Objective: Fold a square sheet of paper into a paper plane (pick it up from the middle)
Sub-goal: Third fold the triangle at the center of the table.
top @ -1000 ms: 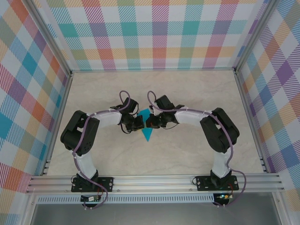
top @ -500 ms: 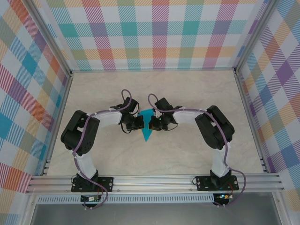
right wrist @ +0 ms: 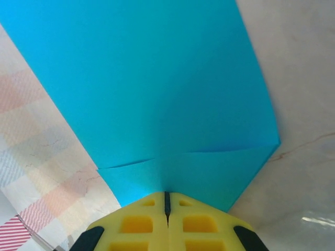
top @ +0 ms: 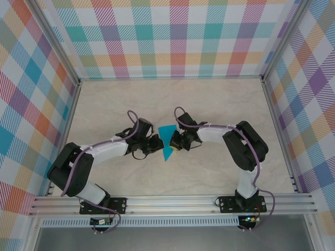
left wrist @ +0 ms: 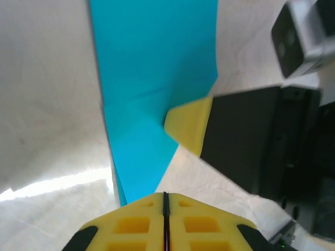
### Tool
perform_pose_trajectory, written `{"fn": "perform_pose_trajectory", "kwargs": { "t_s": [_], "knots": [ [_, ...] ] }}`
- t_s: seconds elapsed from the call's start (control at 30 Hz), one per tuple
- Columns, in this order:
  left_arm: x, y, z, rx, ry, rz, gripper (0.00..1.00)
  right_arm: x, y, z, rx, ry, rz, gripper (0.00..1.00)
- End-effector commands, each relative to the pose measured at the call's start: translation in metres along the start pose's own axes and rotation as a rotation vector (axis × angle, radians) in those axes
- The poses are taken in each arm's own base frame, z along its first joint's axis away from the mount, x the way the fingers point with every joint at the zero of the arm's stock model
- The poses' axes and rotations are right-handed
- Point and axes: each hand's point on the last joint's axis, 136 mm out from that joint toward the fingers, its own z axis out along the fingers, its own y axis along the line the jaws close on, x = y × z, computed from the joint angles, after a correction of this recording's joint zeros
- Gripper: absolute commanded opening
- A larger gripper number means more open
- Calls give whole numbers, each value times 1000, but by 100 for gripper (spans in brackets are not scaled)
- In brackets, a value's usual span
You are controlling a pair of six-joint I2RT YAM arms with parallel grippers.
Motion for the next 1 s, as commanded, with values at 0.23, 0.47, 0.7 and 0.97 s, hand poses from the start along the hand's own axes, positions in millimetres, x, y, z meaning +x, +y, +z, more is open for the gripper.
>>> {"fn": "perform_pose_trajectory", "kwargs": {
  "t_s": [0.23,0.47,0.7,0.97],
  "knots": [
    [33,0,35,31,104,-100,0,10,-40,8,124,8,108,0],
    [36,22,43,-54,108,-101,0,11,-39,6,122,6,106,0],
    [46,60,45,-207,121,-119,0,7,-29,-2,76,-20,40,1],
    [48,64,46,-220,133,-99,0,13,19,-21,-144,-28,-250,4]
  ]
}}
